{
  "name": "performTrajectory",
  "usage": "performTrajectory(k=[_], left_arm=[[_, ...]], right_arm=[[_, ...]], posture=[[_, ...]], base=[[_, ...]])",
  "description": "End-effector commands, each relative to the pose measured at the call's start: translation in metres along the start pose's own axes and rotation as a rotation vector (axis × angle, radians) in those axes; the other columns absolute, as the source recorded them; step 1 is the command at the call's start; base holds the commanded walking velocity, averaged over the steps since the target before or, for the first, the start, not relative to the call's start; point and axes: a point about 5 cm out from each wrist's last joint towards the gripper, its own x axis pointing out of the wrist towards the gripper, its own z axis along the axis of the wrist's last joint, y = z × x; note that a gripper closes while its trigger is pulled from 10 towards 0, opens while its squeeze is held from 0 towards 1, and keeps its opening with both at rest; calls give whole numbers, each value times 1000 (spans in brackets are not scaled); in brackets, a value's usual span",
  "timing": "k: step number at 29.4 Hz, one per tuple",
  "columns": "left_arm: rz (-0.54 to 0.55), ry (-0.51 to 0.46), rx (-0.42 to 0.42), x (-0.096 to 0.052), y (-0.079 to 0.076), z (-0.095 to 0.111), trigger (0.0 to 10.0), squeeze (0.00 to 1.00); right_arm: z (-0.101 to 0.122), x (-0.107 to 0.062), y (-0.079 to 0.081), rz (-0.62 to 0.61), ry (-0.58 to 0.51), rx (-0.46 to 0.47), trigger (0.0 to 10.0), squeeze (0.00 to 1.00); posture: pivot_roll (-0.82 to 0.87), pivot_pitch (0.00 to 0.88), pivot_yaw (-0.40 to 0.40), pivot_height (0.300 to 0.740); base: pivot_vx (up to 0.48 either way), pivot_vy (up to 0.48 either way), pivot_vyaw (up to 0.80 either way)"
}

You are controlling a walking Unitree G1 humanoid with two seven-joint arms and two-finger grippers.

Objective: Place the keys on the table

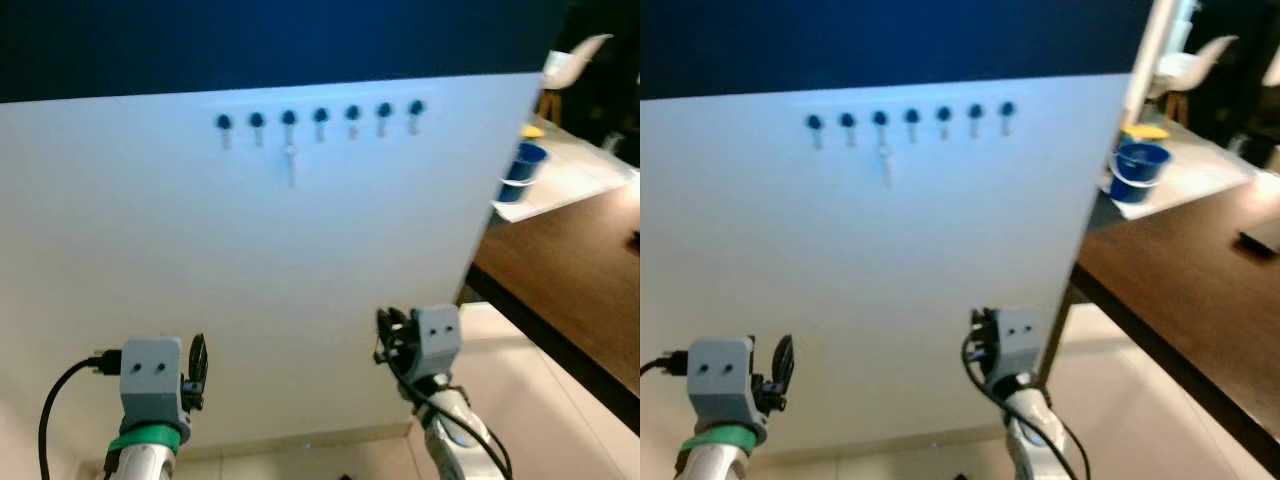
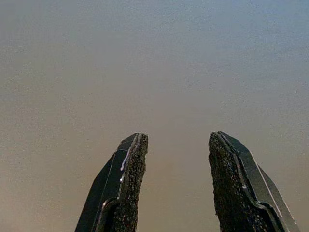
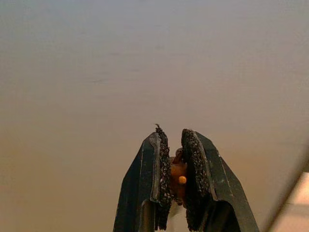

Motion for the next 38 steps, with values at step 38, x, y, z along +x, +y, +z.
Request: performTrajectory(k=[38], left_arm=[[71, 10, 19, -7, 25, -4, 10000, 0]], right_arm=[[1, 0, 9, 62, 14, -40, 10000, 0]], posture=[[-135, 0, 101, 740]], base=[[0, 0, -800]])
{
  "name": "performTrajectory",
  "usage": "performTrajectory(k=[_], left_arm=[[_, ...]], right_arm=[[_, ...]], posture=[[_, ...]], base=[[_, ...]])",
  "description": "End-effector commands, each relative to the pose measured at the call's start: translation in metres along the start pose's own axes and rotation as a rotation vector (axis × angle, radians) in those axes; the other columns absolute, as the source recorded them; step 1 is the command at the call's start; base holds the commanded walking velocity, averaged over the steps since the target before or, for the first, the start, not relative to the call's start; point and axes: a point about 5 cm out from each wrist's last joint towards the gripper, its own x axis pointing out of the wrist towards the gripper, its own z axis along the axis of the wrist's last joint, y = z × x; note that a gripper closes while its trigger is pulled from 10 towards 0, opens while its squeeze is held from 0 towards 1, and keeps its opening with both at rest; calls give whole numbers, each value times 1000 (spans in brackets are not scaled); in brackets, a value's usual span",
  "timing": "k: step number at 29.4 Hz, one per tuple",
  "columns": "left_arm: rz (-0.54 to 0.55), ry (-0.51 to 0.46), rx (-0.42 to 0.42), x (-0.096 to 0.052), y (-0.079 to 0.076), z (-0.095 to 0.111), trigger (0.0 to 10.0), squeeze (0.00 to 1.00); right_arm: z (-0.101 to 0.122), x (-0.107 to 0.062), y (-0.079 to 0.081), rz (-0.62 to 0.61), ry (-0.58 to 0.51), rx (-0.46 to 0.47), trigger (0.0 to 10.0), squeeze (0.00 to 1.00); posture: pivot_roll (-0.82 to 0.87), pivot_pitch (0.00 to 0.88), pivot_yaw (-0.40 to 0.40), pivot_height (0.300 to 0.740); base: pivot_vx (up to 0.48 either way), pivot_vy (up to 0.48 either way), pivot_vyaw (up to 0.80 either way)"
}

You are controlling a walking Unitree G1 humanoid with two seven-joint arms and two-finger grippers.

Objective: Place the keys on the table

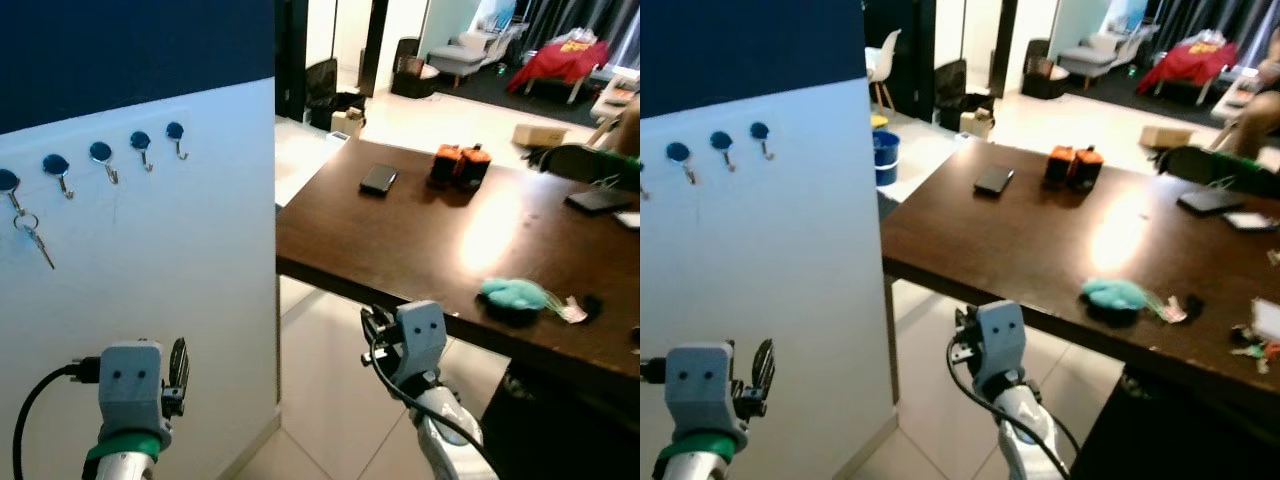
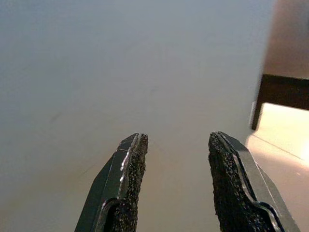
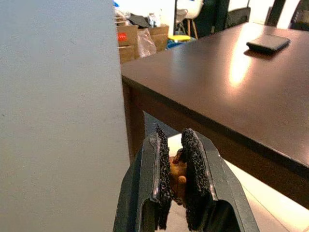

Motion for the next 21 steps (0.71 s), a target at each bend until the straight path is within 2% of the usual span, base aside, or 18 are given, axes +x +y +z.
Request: performTrajectory(k=[1, 12, 21], left_arm=[[-1, -3, -16, -1, 2, 3, 10000, 0], [22, -9, -12, 0, 9, 5, 10000, 0], [1, -18, -24, 6, 4, 6, 10000, 0]], right_arm=[[-2, -1, -7, -26, 14, -9, 10000, 0], [0, 5, -3, -16, 20, -8, 10000, 0], [-3, -2, -16, -93, 35, -21, 10000, 0]], posture=[[-132, 0, 99, 740], [-133, 0, 87, 740], [-149, 0, 112, 740]], base=[[0, 0, -800], [0, 0, -800], [0, 0, -800]])
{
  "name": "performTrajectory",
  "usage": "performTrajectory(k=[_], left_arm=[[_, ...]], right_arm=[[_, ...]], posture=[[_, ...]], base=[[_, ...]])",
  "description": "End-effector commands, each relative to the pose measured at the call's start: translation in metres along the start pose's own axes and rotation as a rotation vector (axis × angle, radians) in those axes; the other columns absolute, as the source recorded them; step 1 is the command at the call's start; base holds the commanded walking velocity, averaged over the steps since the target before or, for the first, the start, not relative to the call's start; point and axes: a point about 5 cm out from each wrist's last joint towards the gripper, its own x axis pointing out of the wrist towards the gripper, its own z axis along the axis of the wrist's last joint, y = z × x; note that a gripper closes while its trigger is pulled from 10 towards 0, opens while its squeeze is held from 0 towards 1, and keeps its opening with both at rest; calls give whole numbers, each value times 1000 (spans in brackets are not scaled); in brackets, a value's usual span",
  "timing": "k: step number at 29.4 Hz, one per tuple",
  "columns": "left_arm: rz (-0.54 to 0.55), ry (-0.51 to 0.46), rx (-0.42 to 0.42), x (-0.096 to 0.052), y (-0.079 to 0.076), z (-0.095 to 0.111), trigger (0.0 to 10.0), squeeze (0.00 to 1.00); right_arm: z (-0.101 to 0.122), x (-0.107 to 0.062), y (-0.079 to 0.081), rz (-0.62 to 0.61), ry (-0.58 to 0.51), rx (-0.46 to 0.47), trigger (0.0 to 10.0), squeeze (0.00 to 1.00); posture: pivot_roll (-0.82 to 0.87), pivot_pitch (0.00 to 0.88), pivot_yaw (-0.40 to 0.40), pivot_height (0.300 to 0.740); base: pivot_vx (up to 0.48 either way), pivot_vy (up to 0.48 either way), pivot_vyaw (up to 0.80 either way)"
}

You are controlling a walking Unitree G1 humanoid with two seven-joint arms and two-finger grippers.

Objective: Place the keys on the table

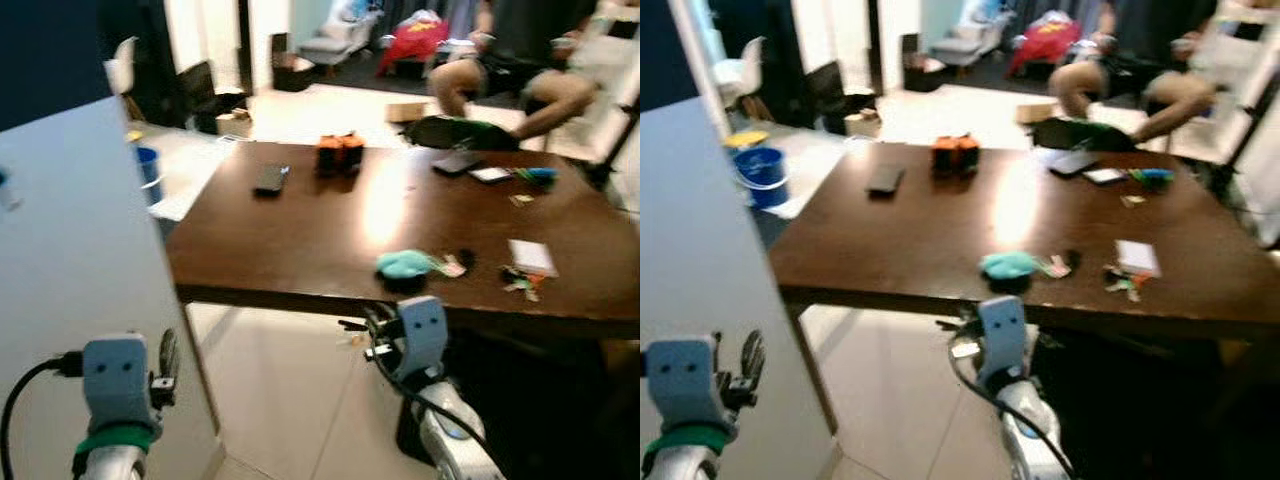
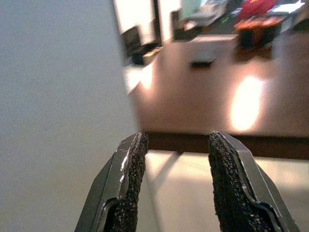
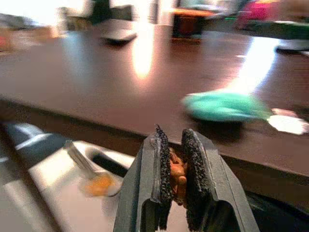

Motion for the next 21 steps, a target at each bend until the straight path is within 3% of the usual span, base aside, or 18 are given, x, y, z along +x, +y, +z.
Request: performTrajectory(k=[1, 10, 13, 21], left_arm=[[12, 52, 17, -5, 6, -11, 10000, 0], [-3, 57, -28, -9, 5, -8, 10000, 0], [9, 57, -42, -12, 7, -8, 10000, 0], [2, 37, -47, -13, 1, -2, 10000, 0]], right_arm=[[-5, -2, 8, 19, 19, 6, 10000, 0], [-2, -1, 10, 47, 9, 8, 10000, 0], [-1, -1, 14, 73, -3, -42, 10000, 0], [-1, 4, 17, 94, 7, -22, 10000, 0]], posture=[[-149, 0, 112, 740], [-133, 7, 103, 740], [-130, 15, 98, 740], [-114, 25, 90, 740]], base=[[0, 0, -800], [0, 0, -800], [0, 0, 0], [0, 0, 0]])
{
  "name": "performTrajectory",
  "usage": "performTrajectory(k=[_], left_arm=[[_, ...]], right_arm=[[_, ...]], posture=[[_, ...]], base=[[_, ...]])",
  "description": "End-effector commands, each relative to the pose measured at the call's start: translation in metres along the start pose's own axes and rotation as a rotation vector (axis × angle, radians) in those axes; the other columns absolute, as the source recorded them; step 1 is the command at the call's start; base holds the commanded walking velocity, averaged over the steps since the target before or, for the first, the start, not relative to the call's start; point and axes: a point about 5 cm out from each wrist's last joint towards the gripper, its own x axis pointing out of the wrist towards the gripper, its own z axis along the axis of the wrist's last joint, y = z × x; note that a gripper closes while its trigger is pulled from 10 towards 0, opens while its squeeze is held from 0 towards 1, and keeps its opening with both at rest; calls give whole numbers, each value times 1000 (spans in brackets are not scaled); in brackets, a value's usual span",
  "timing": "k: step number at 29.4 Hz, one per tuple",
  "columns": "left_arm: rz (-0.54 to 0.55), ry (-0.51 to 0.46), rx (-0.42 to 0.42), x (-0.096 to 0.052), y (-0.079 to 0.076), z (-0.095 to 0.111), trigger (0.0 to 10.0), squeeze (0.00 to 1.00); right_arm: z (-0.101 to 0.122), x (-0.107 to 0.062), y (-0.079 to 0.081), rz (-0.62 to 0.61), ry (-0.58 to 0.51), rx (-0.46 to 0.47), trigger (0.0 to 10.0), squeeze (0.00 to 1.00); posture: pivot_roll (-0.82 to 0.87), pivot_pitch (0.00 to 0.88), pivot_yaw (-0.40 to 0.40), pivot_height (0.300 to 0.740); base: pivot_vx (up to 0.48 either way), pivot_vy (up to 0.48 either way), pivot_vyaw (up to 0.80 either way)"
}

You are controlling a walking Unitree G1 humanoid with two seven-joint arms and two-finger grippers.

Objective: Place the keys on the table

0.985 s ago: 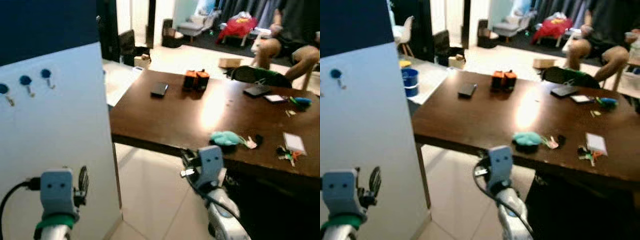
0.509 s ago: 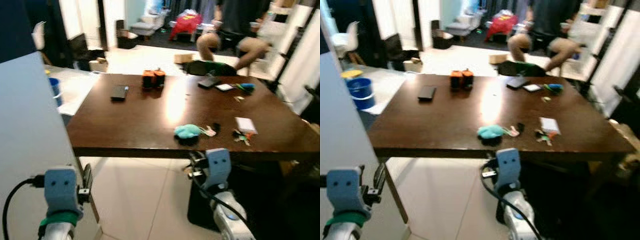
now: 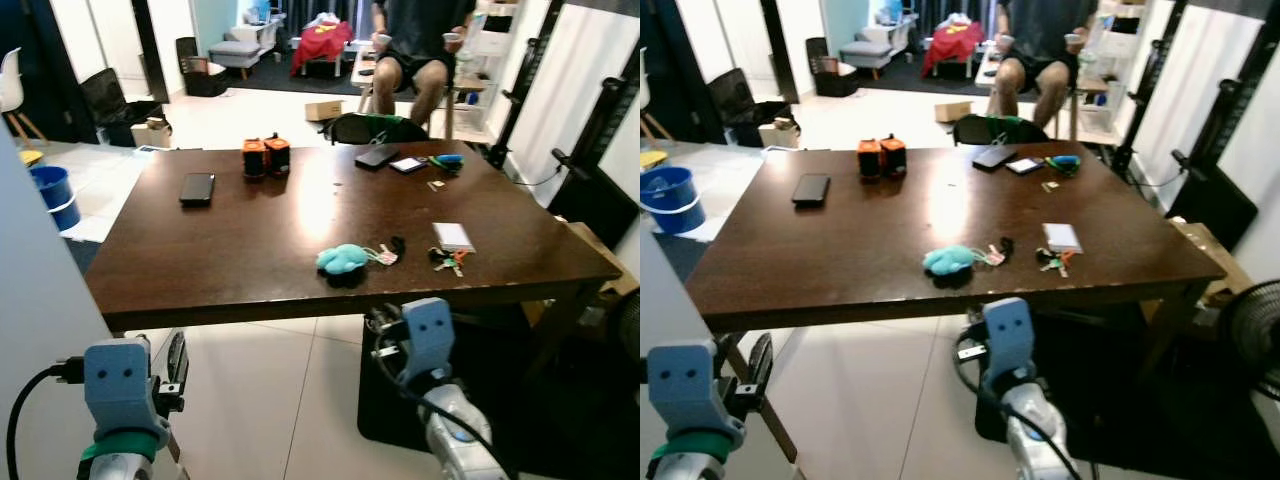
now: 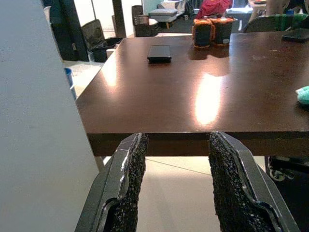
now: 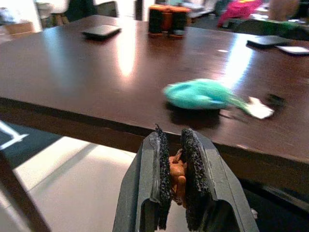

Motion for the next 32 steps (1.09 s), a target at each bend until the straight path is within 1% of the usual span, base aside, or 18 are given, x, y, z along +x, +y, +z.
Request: performTrajectory(k=[1, 14, 18, 22, 25, 32], left_arm=[[3, 10, 8, -1, 1, -1, 10000, 0], [-19, 8, -2, -1, -3, 0, 10000, 0], [-38, 11, -9, 1, -6, 0, 10000, 0], [-40, 9, -9, 1, -6, 1, 10000, 0], [-23, 5, -10, -1, -4, 2, 10000, 0], [-23, 4, -8, -2, -4, 3, 10000, 0]], right_arm=[[-3, 0, 0, 0, 18, 8, 10000, 0], [-4, -4, -3, -15, 20, 6, 10000, 0], [-2, -4, -6, -34, 17, 5, 10000, 0], [-3, -5, -7, -40, 20, 5, 10000, 0], [-3, -4, -5, -29, 23, 8, 10000, 0], [-2, 2, -4, -13, 20, 5, 10000, 0]], posture=[[-118, 25, 89, 740], [-137, 32, 102, 740], [-148, 43, 112, 740], [-143, 40, 105, 740], [-136, 37, 96, 740], [-125, 46, 90, 740]], base=[[0, -431, 0], [0, -471, 0], [0, -459, 0], [0, -458, 0], [0, -458, 0], [0, -453, 0]])
